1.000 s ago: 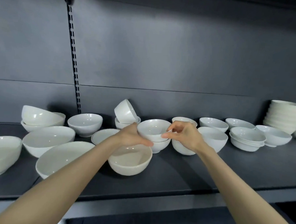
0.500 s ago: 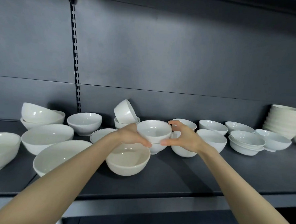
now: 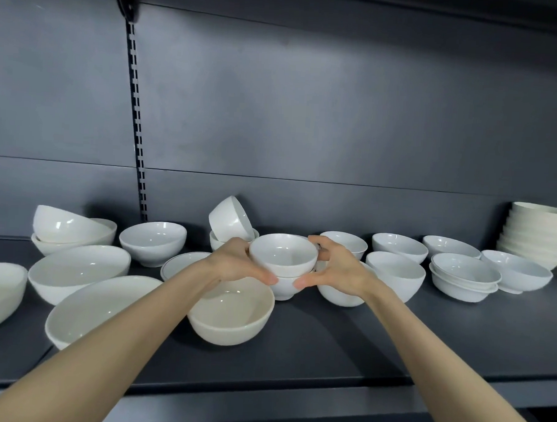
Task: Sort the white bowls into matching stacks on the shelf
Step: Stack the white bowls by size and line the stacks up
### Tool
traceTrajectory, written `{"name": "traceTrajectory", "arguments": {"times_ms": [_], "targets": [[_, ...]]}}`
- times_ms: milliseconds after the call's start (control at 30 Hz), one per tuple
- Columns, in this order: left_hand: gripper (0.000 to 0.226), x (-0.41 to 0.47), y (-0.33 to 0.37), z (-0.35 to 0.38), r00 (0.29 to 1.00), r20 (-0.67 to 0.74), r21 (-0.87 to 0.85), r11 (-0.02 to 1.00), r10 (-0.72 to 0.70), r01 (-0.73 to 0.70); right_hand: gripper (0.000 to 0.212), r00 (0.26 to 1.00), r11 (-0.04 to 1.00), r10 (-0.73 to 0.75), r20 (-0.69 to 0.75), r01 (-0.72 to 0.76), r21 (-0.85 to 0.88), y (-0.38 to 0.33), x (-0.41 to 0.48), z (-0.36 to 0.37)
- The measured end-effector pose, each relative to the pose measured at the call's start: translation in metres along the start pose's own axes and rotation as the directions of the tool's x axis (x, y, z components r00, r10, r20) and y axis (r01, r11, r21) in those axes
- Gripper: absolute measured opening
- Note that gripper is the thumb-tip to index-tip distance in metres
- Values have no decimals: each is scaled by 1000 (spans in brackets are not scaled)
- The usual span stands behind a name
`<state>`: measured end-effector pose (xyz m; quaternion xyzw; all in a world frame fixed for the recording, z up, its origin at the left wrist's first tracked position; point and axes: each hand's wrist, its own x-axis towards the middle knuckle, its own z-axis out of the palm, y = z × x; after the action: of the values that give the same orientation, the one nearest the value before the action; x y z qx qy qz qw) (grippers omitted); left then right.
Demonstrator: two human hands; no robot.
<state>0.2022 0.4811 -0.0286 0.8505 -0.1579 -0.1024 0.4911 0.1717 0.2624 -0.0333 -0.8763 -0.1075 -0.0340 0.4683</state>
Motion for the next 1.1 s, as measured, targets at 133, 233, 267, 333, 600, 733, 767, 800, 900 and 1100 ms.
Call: {"name": "traceTrajectory", "arguments": {"times_ms": [133, 233, 267, 333, 600, 733, 767, 800, 900, 1100], "targets": [[30, -6, 7, -2, 996, -58, -65, 995, 68, -72, 89, 997, 1000, 16, -78, -16, 7, -5, 0, -6], [46, -6, 13, -4, 988, -100, -135, 982, 120, -133, 88, 992, 999, -8, -127, 13, 42, -13, 1, -14], [49, -5, 16, -3, 984, -117, -163, 975, 135, -153, 87, 989, 998, -17, -145, 24, 50, -16, 0, -17], [54, -4, 22, -1, 977, -146, -221, 957, 157, -187, 89, 982, 997, -28, -186, 40, 66, -22, -2, -25], [63, 12, 53, 18, 951, -168, -349, 886, 260, -304, 87, 971, 990, -48, -233, 77, 117, -36, -15, -67], [65, 23, 73, 38, 939, -179, -343, 876, 293, -339, 71, 974, 987, -70, -216, 98, 123, -27, -22, -96], [64, 25, 77, 44, 936, -181, -340, 874, 302, -348, 59, 974, 985, -81, -210, 111, 135, -23, -23, -104], [64, 27, 82, 49, 933, -181, -334, 872, 312, -357, 50, 974, 982, -86, -208, 119, 150, -20, -24, -111], [62, 37, 99, 74, 926, -200, -329, 868, 320, -371, 44, 972, 977, -112, -208, 146, 155, -4, -27, -140], [63, 57, 134, 133, 925, -260, -381, 850, 278, -363, 46, 973, 965, -126, -192, 165, 205, 29, -33, -203]]}}
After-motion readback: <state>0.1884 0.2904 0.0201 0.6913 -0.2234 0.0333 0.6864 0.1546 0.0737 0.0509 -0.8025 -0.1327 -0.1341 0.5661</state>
